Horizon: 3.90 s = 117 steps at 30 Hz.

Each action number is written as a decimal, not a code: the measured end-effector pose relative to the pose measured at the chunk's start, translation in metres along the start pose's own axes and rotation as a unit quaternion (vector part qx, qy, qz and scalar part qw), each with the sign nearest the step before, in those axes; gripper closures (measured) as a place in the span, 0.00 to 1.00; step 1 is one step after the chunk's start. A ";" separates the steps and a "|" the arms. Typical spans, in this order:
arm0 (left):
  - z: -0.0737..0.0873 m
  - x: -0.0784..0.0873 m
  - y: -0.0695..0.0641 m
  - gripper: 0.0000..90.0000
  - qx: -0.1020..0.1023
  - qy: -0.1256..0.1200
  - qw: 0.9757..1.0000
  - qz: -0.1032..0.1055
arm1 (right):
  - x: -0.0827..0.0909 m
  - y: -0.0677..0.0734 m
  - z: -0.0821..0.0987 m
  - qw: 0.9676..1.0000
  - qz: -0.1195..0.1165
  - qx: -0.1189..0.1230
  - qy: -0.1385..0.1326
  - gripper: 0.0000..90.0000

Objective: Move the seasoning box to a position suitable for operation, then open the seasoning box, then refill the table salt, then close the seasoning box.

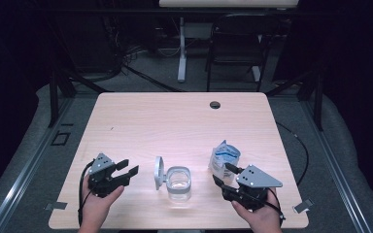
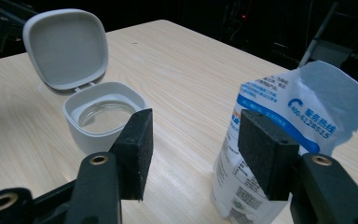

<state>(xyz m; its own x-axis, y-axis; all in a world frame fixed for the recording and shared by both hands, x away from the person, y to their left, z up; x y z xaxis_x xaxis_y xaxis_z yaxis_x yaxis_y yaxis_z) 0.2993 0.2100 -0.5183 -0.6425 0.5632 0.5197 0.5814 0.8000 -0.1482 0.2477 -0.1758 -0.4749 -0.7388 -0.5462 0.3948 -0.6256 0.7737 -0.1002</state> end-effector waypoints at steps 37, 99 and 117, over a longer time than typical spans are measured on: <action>0.001 0.003 0.008 0.56 0.015 -0.004 1.000 -0.008 | -0.001 -0.034 0.037 0.998 0.044 -0.041 0.028 0.47; 0.004 0.010 0.016 0.55 0.023 -0.006 1.000 -0.021 | -0.052 -0.052 0.058 0.996 0.018 -0.061 0.060 0.39; 0.004 0.011 0.018 0.55 0.024 -0.008 0.999 -0.022 | -0.075 -0.053 0.063 0.995 0.015 -0.069 0.064 0.40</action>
<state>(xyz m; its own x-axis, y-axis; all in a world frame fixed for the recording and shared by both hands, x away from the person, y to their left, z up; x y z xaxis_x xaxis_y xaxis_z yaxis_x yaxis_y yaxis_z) 0.3005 0.2314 -0.5184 -0.6744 0.5308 0.5133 0.5283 0.8325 -0.1667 0.3203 -0.1968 -0.5569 -0.7128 -0.4844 0.5072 -0.5569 0.8305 0.0105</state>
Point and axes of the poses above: each handheld gripper's, and its own axes: x roughly backward along the jaws, z roughly out of its underside, y roughly to its left, the point moved 2 cm from there along -x, roughly forward along the jaws, and after that the axes turned 1 degree about z, right-handed, at the moved point
